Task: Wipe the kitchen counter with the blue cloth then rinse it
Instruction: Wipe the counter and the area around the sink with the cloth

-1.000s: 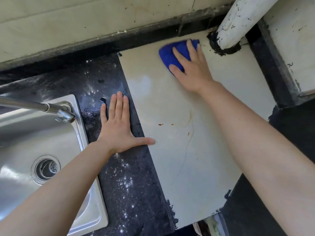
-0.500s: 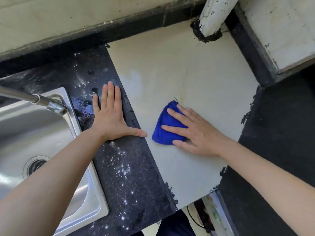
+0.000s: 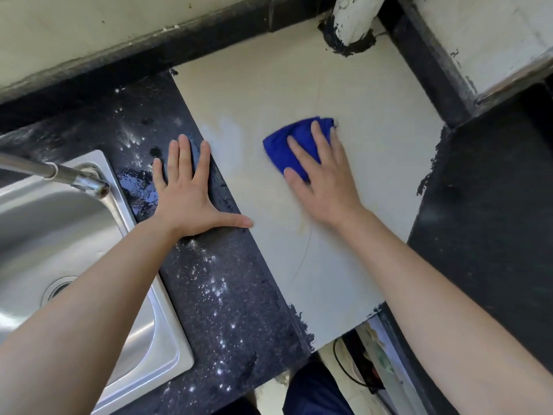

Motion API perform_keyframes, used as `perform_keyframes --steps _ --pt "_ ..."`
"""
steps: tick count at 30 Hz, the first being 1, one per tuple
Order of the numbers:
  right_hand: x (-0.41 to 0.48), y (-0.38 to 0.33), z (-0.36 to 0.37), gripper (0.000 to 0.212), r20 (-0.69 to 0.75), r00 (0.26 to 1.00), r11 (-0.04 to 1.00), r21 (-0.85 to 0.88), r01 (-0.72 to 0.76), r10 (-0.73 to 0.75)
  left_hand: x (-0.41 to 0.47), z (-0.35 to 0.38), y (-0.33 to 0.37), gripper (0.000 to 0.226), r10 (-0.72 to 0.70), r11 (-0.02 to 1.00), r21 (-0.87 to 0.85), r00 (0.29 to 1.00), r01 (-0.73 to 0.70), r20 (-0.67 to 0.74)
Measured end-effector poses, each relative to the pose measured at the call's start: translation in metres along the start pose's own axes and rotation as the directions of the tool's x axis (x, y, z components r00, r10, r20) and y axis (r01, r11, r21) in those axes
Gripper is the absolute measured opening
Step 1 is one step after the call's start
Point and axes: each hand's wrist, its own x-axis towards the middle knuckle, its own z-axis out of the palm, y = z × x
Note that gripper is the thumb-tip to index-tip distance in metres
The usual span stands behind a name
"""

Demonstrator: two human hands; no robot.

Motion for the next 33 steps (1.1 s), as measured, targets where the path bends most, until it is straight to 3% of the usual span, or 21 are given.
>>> perform_keyframes --steps 5,9,15,19,21,23,26,28,31,33 --pt "-0.144 0.008 0.016 0.057 0.12 0.963 0.97 -0.012 0.244 -0.241 0.001 0.0 0.001 0.161 -0.004 1.0 -0.001 1.0 0.004 -0.009" --pt "-0.114 0.029 0.001 0.057 0.174 0.919 0.928 -0.052 0.368 -0.354 0.0 0.0 0.002 0.161 -0.003 1.0 0.007 1.0 0.003 -0.01" --pt "0.05 0.037 -0.046 0.063 0.118 0.992 0.992 -0.116 -0.039 0.053 0.002 -0.001 0.009 0.162 0.001 1.0 -0.008 1.0 -0.001 0.0" --pt "0.13 -0.006 -0.042 0.063 0.107 0.983 0.977 -0.167 -0.13 0.149 0.0 -0.001 0.007 0.163 -0.017 1.0 -0.007 1.0 0.017 -0.002" --pt "0.14 -0.032 -0.033 0.062 0.124 0.989 0.986 -0.157 -0.06 0.08 0.0 0.0 0.006 0.165 -0.023 1.0 -0.009 1.0 0.023 -0.007" --pt "0.132 -0.051 -0.02 0.06 0.163 0.984 0.985 -0.143 0.099 -0.075 0.001 0.002 0.006 0.167 -0.03 1.0 -0.005 0.999 0.03 -0.021" --pt "0.082 -0.051 0.002 0.056 0.224 0.907 0.918 -0.092 0.385 -0.358 0.001 0.001 0.006 0.172 -0.044 0.999 0.001 0.999 0.044 -0.023" --pt "0.034 -0.031 0.009 0.052 0.188 0.867 0.88 -0.029 0.474 -0.461 0.0 0.002 0.006 0.172 -0.043 0.999 0.006 0.999 0.043 -0.01" --pt "-0.032 0.023 -0.005 0.05 0.218 0.846 0.863 -0.033 0.504 -0.486 0.001 -0.001 0.008 0.172 -0.049 0.999 0.016 0.999 0.049 0.006" --pt "-0.053 0.061 -0.026 0.052 0.222 0.879 0.892 -0.074 0.446 -0.421 0.0 -0.003 0.01 0.172 -0.048 0.998 0.028 0.999 0.048 0.007"
